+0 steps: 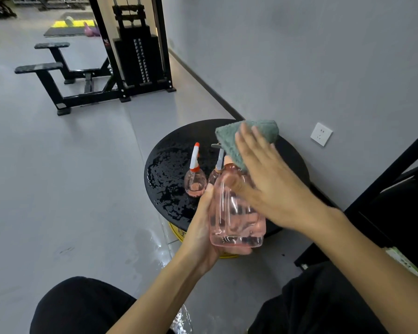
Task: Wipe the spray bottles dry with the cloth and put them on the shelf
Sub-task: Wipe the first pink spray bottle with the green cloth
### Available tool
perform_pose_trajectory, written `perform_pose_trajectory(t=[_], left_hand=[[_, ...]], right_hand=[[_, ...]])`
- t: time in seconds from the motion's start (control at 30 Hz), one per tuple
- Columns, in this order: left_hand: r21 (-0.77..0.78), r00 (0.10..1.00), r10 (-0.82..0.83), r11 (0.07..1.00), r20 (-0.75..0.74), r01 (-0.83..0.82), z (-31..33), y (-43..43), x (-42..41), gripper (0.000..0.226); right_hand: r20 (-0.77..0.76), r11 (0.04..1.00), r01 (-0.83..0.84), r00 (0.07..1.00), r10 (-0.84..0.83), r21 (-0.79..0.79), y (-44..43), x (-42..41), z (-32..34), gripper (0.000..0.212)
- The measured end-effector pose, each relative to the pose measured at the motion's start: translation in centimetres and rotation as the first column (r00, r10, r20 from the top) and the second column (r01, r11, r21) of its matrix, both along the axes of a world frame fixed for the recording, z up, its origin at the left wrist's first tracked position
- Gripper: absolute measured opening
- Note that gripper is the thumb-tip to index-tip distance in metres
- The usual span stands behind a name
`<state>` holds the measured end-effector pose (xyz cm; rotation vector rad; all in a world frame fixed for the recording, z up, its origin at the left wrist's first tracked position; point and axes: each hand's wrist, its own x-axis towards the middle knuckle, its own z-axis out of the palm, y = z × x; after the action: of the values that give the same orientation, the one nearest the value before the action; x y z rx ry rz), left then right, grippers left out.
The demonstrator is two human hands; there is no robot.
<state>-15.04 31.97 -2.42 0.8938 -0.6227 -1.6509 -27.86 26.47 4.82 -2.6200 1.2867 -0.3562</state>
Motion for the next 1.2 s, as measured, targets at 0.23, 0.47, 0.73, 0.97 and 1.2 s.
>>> perform_pose_trajectory(t=[0.23,0.47,0.73,0.97,1.2], left_hand=[[0.015,0.999,-0.031,0.999,0.030,0.030,0.0,0.2,0.1,0.057],[0.026,0.997,-0.061,0.998,0.055,0.059,0.4,0.6,-0.1,0.059],[0.009,0.995,-0.084,0.996,0.049,0.084,0.4,1.0,-0.4,0.053],[-0.005,0.997,-0.069,0.998,0.040,0.069,1.0,1.3,0.3,0.048],[-0.020,0.993,-0.109,0.994,0.038,0.110,0.8,1.5,-0.6,0.049]], right_hand=[[0.036,1.000,-0.010,0.999,0.011,-0.024,-1.0,-0.5,0.0,0.095],[0.027,0.999,-0.024,0.999,0.025,-0.021,-0.3,0.2,-0.1,0.104],[0.011,1.000,-0.027,1.000,0.027,0.013,-1.6,0.4,0.1,0.098],[0.022,0.985,-0.164,0.986,0.163,0.061,1.4,1.2,-0.2,0.101],[-0.126,0.997,-0.042,0.991,0.033,-0.068,-1.3,1.6,1.3,0.100]])
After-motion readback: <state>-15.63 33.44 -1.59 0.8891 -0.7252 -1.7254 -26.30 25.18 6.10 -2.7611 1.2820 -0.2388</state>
